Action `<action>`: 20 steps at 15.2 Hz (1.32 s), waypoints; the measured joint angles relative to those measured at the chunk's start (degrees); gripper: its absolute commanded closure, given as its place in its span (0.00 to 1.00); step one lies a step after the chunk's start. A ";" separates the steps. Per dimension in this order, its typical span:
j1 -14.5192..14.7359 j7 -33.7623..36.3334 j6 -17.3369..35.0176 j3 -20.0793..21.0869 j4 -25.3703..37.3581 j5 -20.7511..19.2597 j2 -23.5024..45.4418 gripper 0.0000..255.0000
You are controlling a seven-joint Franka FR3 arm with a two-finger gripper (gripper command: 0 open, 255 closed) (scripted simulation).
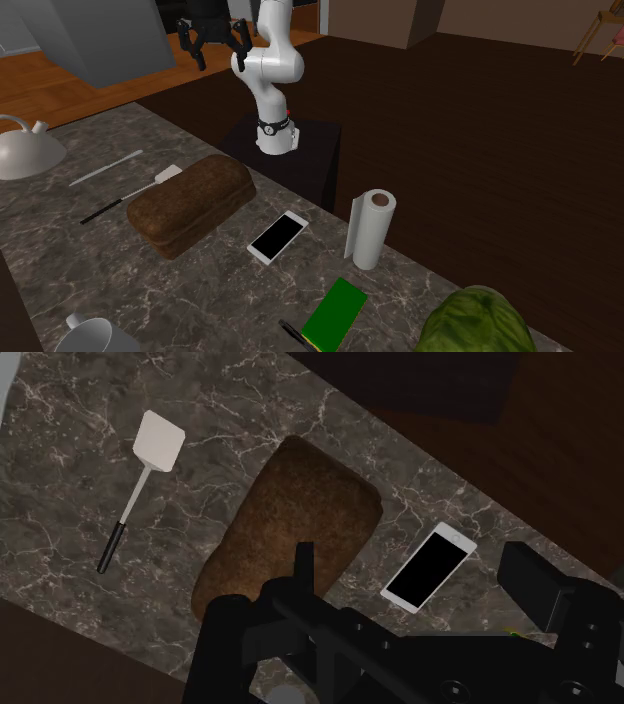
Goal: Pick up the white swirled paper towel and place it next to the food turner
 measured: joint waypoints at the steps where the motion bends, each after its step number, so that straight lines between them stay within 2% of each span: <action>1: 0.00 0.00 0.00 0.00 0.00 0.00 0.00 0.00; 12: 5.08 1.68 11.97 7.33 4.59 3.01 14.84 0.00; 20: 7.96 3.12 19.24 12.88 12.23 2.14 28.33 0.00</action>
